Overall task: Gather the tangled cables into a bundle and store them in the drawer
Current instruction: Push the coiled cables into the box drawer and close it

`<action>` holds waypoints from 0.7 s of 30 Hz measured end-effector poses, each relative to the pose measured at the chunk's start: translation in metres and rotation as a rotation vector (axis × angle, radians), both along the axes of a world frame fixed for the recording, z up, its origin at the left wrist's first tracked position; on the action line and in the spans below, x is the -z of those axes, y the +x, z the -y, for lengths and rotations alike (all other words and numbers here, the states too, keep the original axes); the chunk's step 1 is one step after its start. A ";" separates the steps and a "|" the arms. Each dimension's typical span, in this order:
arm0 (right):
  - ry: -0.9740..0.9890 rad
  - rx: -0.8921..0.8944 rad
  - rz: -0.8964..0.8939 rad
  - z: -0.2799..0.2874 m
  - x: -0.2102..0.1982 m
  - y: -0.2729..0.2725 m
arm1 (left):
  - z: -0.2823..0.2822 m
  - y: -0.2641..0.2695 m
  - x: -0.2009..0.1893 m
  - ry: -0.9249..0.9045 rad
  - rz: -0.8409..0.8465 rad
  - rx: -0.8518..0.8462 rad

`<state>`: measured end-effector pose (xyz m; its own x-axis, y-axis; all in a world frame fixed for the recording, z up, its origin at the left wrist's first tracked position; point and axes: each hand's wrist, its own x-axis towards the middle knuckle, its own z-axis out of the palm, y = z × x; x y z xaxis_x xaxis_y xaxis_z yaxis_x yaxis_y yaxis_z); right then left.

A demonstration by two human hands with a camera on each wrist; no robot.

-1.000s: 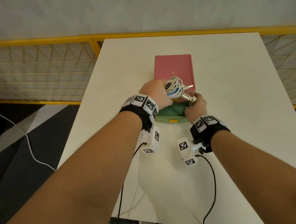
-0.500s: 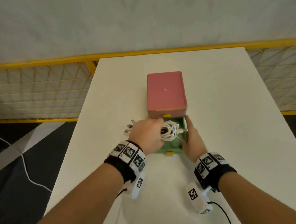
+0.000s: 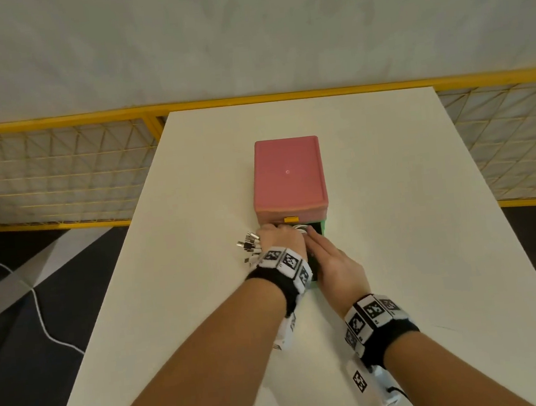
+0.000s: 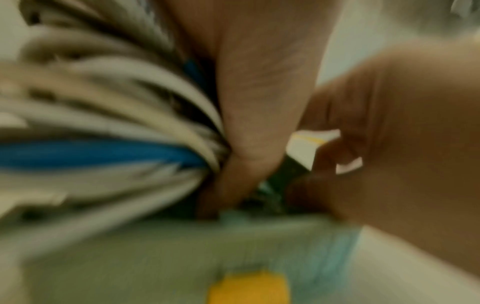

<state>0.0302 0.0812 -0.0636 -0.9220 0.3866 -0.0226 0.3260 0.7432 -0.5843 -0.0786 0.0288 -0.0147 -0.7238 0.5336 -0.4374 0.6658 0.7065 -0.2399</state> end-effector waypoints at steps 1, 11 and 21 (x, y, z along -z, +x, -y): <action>0.019 -0.016 0.022 0.000 -0.001 0.000 | 0.002 -0.004 -0.005 -0.013 0.032 0.026; 0.042 -0.037 0.036 -0.001 -0.003 -0.001 | -0.002 0.004 0.000 -0.043 0.050 0.097; 0.160 -0.142 0.358 -0.010 -0.012 -0.028 | 0.014 0.002 -0.008 0.105 0.094 0.053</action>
